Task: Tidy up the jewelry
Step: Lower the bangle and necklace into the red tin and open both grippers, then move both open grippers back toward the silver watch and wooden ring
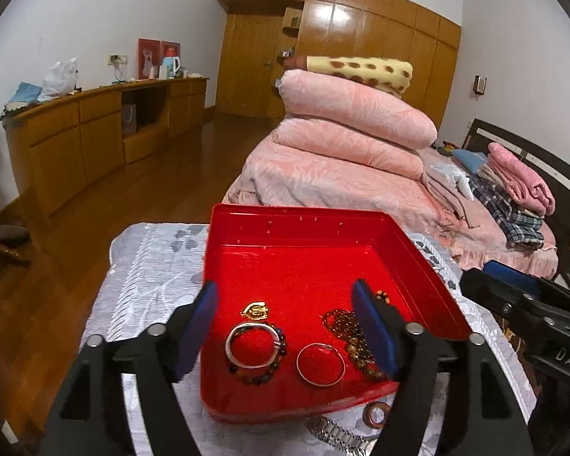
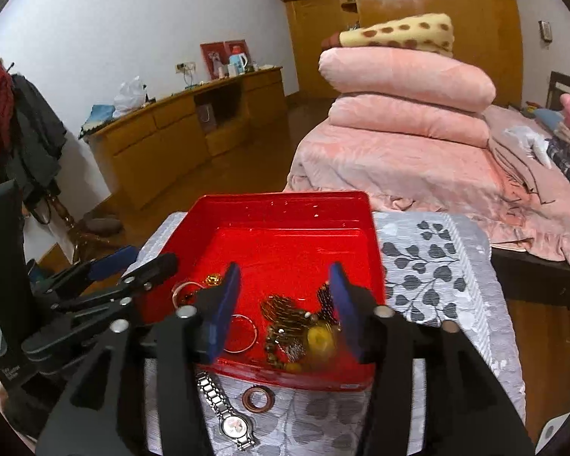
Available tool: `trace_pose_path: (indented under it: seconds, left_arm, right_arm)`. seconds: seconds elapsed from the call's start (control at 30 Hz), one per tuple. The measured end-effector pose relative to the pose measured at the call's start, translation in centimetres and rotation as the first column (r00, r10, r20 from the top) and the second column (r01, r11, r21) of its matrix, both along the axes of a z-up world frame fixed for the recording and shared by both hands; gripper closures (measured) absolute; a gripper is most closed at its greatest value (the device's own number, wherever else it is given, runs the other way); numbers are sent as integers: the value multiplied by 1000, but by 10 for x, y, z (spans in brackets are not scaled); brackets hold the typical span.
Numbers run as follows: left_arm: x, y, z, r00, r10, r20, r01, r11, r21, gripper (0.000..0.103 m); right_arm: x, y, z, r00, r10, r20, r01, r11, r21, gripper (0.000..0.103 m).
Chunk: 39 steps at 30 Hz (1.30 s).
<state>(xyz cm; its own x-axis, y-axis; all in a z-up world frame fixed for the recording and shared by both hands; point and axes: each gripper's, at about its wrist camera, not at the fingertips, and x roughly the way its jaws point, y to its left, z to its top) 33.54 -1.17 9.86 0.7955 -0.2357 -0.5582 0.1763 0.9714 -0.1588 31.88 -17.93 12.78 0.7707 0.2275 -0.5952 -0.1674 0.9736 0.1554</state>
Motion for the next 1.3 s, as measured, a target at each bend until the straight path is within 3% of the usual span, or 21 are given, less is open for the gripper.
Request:
trace_pose_path:
  seconds: [0.27,0.57,0.83,1.07,1.3]
  left_arm:
    - [-44,13,3,998,34,45,-36,998,49,12]
    - [-85,22,-16,998,56,15,-56,996,64,8]
    - [-98,25,-40,997,61,-43,-57,994,92,8]
    - [-101,26,-57,994,67,-90,-55,990,129,8]
    - [-99,38,-67,986,91,-139,-76,991,109,8]
  right_arm:
    - [-45,-11,-10,1000,-6,14,6,1000,1,25]
    - [-82,-10,-35,1000,5,-25,-6,1000,-19,19]
    - [-91,5,-63,995,43,-85,-46,998,-36,20]
    - [-87,25,-82,985,93,-146,-99,994,-38,29]
    - [-79,40,-95,970,139,-201,-149,988,-35,41]
